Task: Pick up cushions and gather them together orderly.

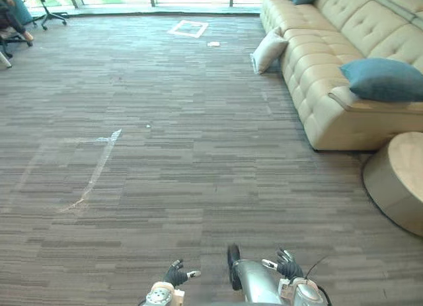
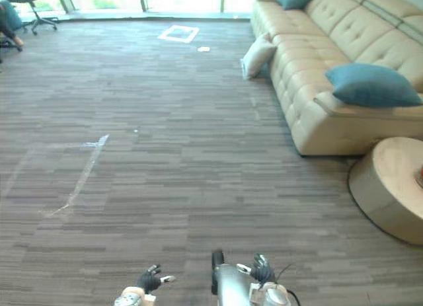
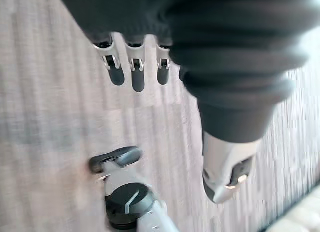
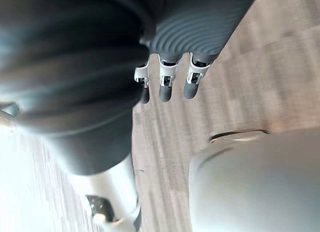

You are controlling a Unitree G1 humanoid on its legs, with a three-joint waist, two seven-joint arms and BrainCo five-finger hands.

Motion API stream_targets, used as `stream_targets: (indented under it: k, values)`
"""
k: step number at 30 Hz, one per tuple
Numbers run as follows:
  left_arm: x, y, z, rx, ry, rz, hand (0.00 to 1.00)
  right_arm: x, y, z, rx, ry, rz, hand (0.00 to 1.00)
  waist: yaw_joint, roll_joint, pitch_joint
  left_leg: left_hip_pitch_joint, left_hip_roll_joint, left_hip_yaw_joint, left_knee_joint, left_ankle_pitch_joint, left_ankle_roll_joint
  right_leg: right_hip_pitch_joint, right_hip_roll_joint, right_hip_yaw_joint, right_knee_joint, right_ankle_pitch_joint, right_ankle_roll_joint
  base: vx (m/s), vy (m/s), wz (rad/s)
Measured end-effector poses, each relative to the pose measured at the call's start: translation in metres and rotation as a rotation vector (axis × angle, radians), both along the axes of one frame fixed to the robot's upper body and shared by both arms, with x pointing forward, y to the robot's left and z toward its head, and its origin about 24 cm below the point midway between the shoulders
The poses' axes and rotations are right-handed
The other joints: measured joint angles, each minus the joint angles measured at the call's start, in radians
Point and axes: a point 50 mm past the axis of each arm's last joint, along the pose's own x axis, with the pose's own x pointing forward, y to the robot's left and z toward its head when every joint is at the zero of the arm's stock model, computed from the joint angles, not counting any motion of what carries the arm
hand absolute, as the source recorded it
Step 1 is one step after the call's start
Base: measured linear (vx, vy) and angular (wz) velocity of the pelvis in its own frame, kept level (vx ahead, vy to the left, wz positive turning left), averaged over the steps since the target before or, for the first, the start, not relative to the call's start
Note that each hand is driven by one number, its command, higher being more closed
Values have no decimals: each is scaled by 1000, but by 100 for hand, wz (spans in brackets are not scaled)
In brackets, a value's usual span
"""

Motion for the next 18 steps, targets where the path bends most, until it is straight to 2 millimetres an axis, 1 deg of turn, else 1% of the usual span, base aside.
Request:
stream_targets:
  k: [1, 2, 3, 4, 5, 6, 7, 8, 9, 10, 11, 12, 13, 14, 15, 16, 17, 18]
  values:
    - [0, -1, 0, -5, -2, 10, 0, 0, 0, 0, -1, 2, 1, 0, 0, -2, 7, -28, 18, 2, 65, 8, -18, 19, 6, 1, -9, -8, -2, 617, -217, 17]
    - [4, -1, 2, -18, -19, 46, 0, 0, -2, 0, -4, 10, -2, 0, 4, 17, 22, -115, 91, 46, 310, -26, -9, 124, 38, -2, -62, -30, -16, 576, -183, -5]
    - [9, 2, 5, -15, -46, 58, 0, -5, 1, -3, 6, 31, -4, 0, 21, 2, 34, -173, 120, 109, 412, -89, 19, 237, 42, 2, -122, -48, -26, 647, -202, -12]
    - [8, 2, 5, -15, -50, 60, 0, -9, 2, -4, 8, 40, -8, 0, 26, -11, 38, -215, 112, 141, 407, -120, 44, 301, 40, 15, -165, -59, -27, 571, -173, -29]
    - [11, 2, 7, -16, -64, 57, 0, -12, 2, -5, 7, 51, -8, 0, 30, -13, 36, -282, 96, 175, 350, -145, 55, 359, 33, 25, -211, -65, -24, 430, -122, -30]
    - [12, 2, 8, -16, -72, 56, 0, -12, 2, -6, 6, 54, -7, 0, 33, -11, 36, -314, 88, 186, 307, -152, 55, 377, 32, 33, -225, -72, -24, 405, -51, -50]
    - [14, 3, 9, -12, -86, 51, 0, -12, 2, -6, 7, 56, -8, 0, 37, -7, 37, -374, 64, 193, 188, -152, 62, 409, 31, 54, -244, -90, -19, 334, 4, -46]
    - [15, 3, 10, -10, -92, 49, 0, -11, 2, -6, 8, 53, -12, 0, 37, -7, 37, -398, 47, 189, 114, -147, 66, 424, 27, 63, -252, -99, -13, 458, 39, -53]
    - [16, 3, 11, -8, -102, 43, 0, -11, 1, -5, 4, 54, -17, 0, 37, -7, 36, -432, 7, 167, -55, -108, 51, 454, 17, 82, -268, -115, -1, 506, 89, -51]
    - [17, 1, 11, -8, -108, 26, 0, -13, -1, -6, -3, 59, -18, 0, 40, -1, 36, -451, -26, 132, -253, -39, 33, 502, 16, 105, -308, -128, 19, 523, 122, -53]
    - [17, 0, 11, -8, -110, 18, 0, -15, -1, -6, -7, 63, -19, 0, 44, 6, 33, -465, -28, 117, -307, -12, 23, 523, 19, 118, -326, -134, 29, 702, 270, -71]
    - [20, -1, 13, -10, -121, 5, 0, -18, -2, -7, -9, 74, -16, 0, 62, 13, 25, -509, -28, 84, -321, 71, 30, 576, 19, 151, -366, -155, 56, 620, 290, -63]
    - [20, -1, 13, -9, -125, 5, 0, -19, -1, -8, -9, 78, -14, 0, 70, 10, 22, -508, -28, 85, -306, 104, 42, 588, 14, 166, -372, -161, 62, 784, 377, -90]
    - [19, 2, 13, 0, -121, 3, 0, -25, 2, -10, -5, 97, -3, 0, 85, -4, -4, -509, -54, 93, -291, 191, 99, 601, -15, 202, -364, -174, 82, 687, 323, -51]
    - [18, 5, 12, 12, -108, -13, 0, -28, 10, -12, 11, 106, 14, 0, 72, -42, -28, -505, -97, 105, -279, 157, 148, 558, -60, 208, -285, -175, 83, 678, 307, -36]
    - [17, 5, 11, 14, -106, -17, 0, -29, 11, -12, 14, 105, 13, 0, 71, -47, -32, -506, -103, 107, -272, 154, 155, 543, -66, 212, -253, -177, 87, 652, 287, 6]
    - [18, 8, 11, 21, -106, -18, 0, -29, 14, -13, 21, 106, 13, 0, 72, -67, -35, -494, -126, 114, -252, 118, 173, 498, -80, 227, -122, -181, 103, 608, 264, 16]
    - [19, 12, 12, 34, -106, -22, 0, -28, 18, -13, 25, 108, 26, 0, 70, -99, -25, -434, -165, 116, -243, 63, 180, 437, -97, 242, 120, -155, 193, 711, 284, 30]
